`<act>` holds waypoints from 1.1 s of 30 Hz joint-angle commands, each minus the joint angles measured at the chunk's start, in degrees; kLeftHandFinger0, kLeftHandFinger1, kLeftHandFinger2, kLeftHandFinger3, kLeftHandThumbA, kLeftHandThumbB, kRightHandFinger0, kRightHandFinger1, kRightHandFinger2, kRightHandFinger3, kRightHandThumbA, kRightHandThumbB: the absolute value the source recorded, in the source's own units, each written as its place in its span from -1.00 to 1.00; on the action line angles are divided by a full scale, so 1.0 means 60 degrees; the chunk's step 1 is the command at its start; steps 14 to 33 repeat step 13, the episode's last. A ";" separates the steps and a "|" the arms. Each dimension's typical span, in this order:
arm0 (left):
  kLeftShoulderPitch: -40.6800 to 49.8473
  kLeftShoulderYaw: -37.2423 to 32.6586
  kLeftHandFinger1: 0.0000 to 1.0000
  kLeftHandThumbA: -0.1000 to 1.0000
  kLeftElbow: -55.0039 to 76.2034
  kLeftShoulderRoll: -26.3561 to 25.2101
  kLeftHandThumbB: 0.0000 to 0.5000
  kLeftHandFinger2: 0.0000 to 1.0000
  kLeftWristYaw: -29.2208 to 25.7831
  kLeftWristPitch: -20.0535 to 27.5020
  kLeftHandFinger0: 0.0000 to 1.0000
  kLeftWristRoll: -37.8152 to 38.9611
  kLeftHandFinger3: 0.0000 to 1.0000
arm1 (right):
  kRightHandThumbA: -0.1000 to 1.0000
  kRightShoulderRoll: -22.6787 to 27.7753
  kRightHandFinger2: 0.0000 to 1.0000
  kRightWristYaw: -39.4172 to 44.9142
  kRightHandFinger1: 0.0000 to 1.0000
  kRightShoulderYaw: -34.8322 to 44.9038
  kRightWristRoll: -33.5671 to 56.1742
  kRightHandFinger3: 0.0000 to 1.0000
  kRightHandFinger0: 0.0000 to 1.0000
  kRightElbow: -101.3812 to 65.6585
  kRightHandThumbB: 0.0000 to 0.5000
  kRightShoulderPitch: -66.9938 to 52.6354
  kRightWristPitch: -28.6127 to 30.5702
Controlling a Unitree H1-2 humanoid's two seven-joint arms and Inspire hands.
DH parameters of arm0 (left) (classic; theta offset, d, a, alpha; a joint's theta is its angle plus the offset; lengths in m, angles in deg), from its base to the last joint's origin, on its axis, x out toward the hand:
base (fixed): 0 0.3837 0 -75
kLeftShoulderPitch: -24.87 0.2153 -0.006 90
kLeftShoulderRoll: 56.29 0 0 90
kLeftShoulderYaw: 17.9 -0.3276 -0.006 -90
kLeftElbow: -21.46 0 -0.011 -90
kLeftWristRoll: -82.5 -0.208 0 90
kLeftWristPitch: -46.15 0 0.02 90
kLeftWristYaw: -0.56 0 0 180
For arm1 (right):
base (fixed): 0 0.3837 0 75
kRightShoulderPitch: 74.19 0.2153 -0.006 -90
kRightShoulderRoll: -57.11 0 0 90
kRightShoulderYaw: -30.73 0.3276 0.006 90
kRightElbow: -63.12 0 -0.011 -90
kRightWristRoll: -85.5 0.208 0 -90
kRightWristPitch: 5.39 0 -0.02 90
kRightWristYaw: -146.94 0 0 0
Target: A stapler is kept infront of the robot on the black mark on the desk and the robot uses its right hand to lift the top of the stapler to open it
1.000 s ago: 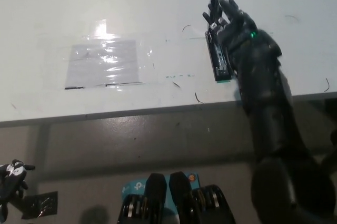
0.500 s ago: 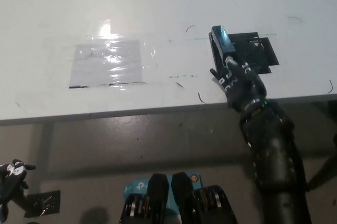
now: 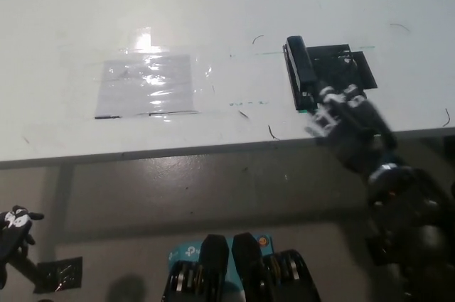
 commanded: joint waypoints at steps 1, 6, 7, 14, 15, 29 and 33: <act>-0.0150 0.0138 -0.62 -1.00 0.0220 -0.0257 -1.00 -0.14 -0.0155 0.0042 -0.75 -0.0026 0.47 | -0.19 0.0833 0.69 0.0271 0.38 0.0185 -0.1136 1.00 0.21 -0.1042 -1.00 -0.0551 -0.0092; -0.0183 0.0133 -0.56 -1.00 0.0182 -0.0323 -1.00 -0.10 -0.0118 0.0019 -0.70 -0.0041 0.49 | -0.15 0.2031 0.34 0.1183 0.15 -0.0114 -0.4646 0.68 -0.01 -0.0621 -1.00 -0.1546 0.1593; -0.0180 0.0129 -0.59 -1.00 0.0209 -0.0317 -1.00 -0.11 -0.0160 -0.0029 -0.71 -0.0084 0.47 | -0.10 0.2171 0.27 0.1180 0.08 -0.0052 -0.5126 0.58 -0.08 -0.0358 -1.00 -0.1824 0.2087; -0.0199 0.0159 -0.56 -1.00 0.0191 -0.0307 -1.00 -0.09 -0.0143 -0.0057 -0.68 -0.0013 0.48 | -0.15 0.2263 0.12 0.0767 -0.13 0.0083 -0.6676 0.41 -0.26 0.1138 -0.99 -0.2475 0.3793; -0.0199 0.0159 -0.56 -1.00 0.0191 -0.0307 -1.00 -0.09 -0.0143 -0.0057 -0.68 -0.0013 0.48 | -0.15 0.2263 0.12 0.0767 -0.13 0.0083 -0.6676 0.41 -0.26 0.1138 -0.99 -0.2475 0.3793; -0.0199 0.0159 -0.56 -1.00 0.0191 -0.0307 -1.00 -0.09 -0.0143 -0.0057 -0.68 -0.0013 0.48 | -0.15 0.2263 0.12 0.0767 -0.13 0.0083 -0.6676 0.41 -0.26 0.1138 -0.99 -0.2475 0.3793; -0.0199 0.0159 -0.56 -1.00 0.0191 -0.0307 -1.00 -0.09 -0.0143 -0.0057 -0.68 -0.0013 0.48 | -0.15 0.2263 0.12 0.0767 -0.13 0.0083 -0.6676 0.41 -0.26 0.1138 -0.99 -0.2475 0.3793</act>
